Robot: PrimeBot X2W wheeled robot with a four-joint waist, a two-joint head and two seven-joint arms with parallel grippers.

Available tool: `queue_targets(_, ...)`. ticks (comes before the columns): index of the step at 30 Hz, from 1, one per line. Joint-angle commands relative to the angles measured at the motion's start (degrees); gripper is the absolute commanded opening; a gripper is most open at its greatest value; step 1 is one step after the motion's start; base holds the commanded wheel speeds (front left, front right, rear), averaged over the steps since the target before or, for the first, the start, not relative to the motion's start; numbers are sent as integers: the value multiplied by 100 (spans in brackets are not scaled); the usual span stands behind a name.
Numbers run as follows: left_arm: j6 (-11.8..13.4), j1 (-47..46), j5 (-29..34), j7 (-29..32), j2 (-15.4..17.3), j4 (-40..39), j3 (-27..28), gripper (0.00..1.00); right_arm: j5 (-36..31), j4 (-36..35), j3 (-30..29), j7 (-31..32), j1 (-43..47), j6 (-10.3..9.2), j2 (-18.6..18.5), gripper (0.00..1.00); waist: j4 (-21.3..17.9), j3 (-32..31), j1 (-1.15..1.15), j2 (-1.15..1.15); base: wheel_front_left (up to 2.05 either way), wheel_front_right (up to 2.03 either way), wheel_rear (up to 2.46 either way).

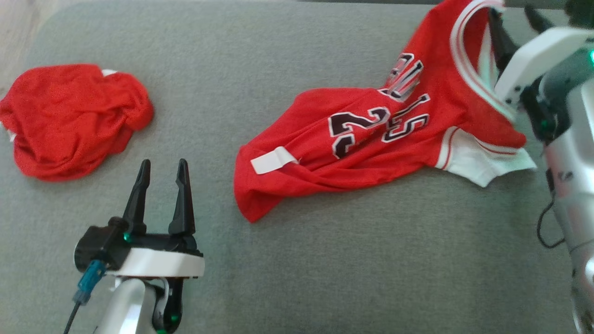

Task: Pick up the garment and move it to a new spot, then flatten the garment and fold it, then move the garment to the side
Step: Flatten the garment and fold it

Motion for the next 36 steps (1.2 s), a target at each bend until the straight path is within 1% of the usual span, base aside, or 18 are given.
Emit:
queue_targets(1, -48, -198, 78, -55, 24, -134, 240, 100, 104, -170, 104, -4, 31, -4, 2, 100, -109, -93, -1, 0, 0, 0, 0)
queue_targets(4, -65, -143, 112, -55, 14, -119, 324, 100, 282, -229, 138, 67, 291, -4, -26, 100, -291, -239, -1, 0, 0, 0, 0)
queue_targets(6, -73, -88, 134, -55, 14, -116, 380, 100, 277, -399, 176, 108, 542, -4, -72, 100, -427, -341, -1, 0, 0, 0, 0)
queue_targets(9, -81, 21, 161, -55, 8, -119, 455, 100, 343, -813, 209, 242, 1099, -4, -37, 100, -607, -502, -1, 0, 0, 0, 0)
queue_targets(12, -90, 129, 179, -55, 0, -135, 511, 100, 254, -1310, 181, 391, 1774, -4, -28, 100, -734, -596, -1, 0, 0, 0, 0)
queue_targets(14, -98, 181, 192, -55, -7, -165, 537, 100, 94, -1593, 22, 467, 2218, -4, 5, 100, -784, -614, -1, 0, 0, 0, 0)
queue_targets(17, -112, 212, 207, -55, -17, -206, 565, 100, -155, -1890, -407, 557, 2778, -4, 215, 100, -818, -587, -1, 0, 0, 0, 0)
queue_targets(19, -128, 204, 216, -55, -20, -219, 559, 100, -319, -2037, -665, 595, 3006, -4, 386, 100, -810, -536, -1, 0, 0, 0, 0)
queue_targets(22, -153, 159, 231, -55, -23, -230, 540, 100, -521, -2209, -1027, 559, 3114, -4, 653, 100, -760, -447, -1, 0, 0, 0, 0)
queue_targets(25, -171, 104, 248, -55, -22, -225, 524, 100, -716, -2250, -1284, 583, 3061, -4, 833, 100, -682, -354, -1, 0, 0, 0, 0)
queue_targets(28, -187, 49, 258, -55, -28, -210, 505, 100, -955, -2129, -1480, 663, 2943, -4, 929, 100, -583, -271, -1, 0, 0, 0, 0)
queue_targets(34, -213, -35, 267, -55, -29, -191, 493, 100, -1336, -1651, -1825, 678, 2638, -4, 1034, 100, -403, -122, -1, 0, 0, 0, 0)
queue_targets(36, -218, -47, 272, -55, -15, -191, 523, 100, -1515, -1280, -1873, 847, 2509, -4, 1059, 100, -361, -68, -1, 0, 0, 0, 0)
